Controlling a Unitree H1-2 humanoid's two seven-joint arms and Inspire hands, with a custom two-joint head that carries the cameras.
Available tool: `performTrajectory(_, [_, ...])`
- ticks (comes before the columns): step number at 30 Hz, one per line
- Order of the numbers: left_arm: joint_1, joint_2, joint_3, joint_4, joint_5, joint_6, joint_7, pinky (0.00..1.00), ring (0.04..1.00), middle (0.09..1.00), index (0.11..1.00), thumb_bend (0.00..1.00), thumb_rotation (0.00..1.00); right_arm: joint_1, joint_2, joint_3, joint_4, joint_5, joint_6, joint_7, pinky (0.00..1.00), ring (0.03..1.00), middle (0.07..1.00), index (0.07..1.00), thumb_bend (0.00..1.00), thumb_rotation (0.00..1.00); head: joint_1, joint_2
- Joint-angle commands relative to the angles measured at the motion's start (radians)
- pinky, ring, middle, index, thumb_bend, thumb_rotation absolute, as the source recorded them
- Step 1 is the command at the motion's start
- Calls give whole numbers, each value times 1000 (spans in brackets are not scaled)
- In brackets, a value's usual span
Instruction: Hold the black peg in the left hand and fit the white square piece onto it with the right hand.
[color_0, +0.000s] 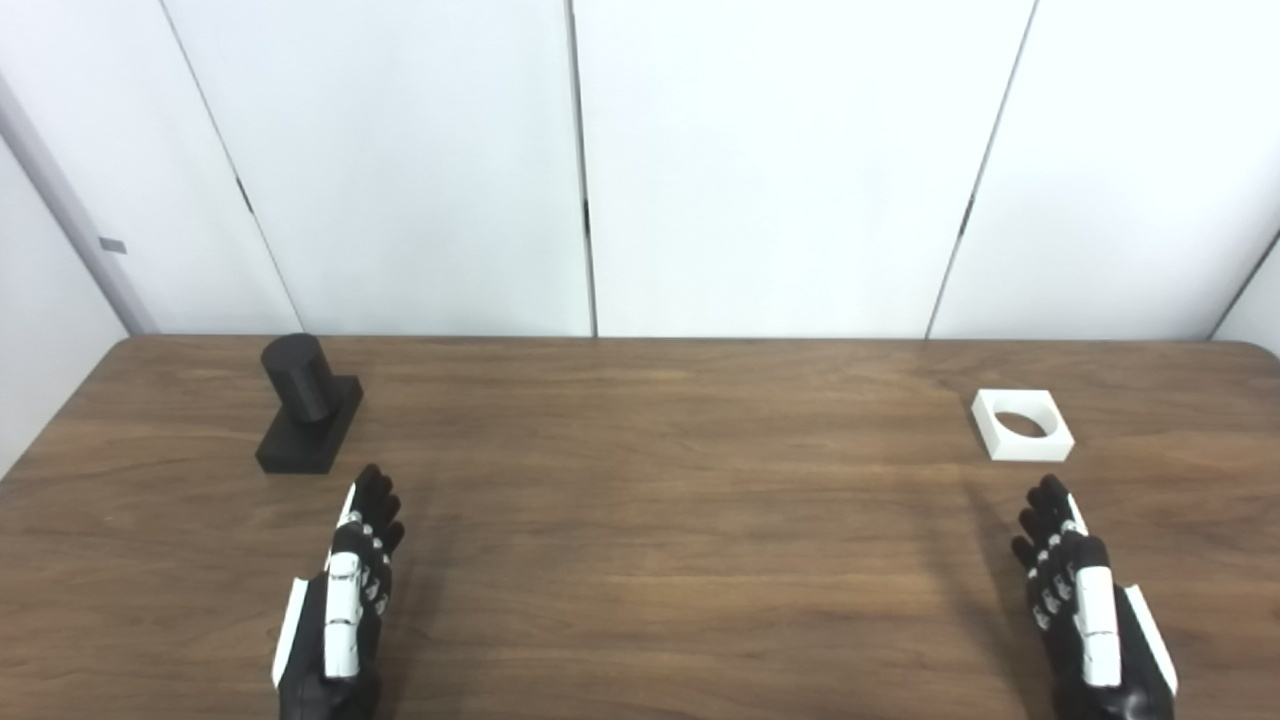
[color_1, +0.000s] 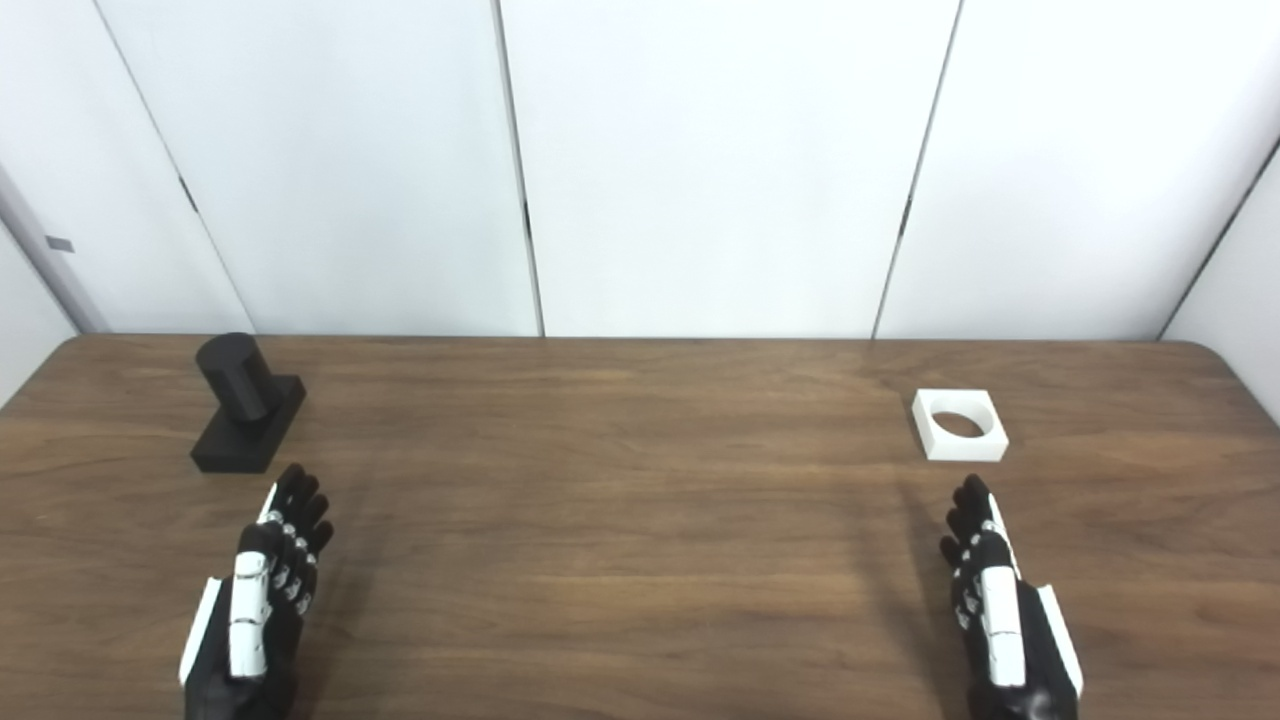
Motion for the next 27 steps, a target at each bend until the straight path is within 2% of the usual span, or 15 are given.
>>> performTrajectory(1, [-4,-17,10,-31,0,-3,1,1000,1000,1000,1000,508,1000,2,46,4,4,4,-24,-3,1000,1000,1000,1000,600,1000,-1,1])
performTrajectory(17, [-6,-27,5,-32,13,5,2,1000,1000,1000,999,510,1000,1,32,-3,15,8,-26,1,1000,1000,1000,1000,601,1000,44,-9])
performTrajectory(27, [-3,-45,-11,-24,47,-10,16,996,1000,998,985,520,1000,3,-1,-7,27,1,-38,20,1000,1000,1000,1000,603,1000,165,-35])
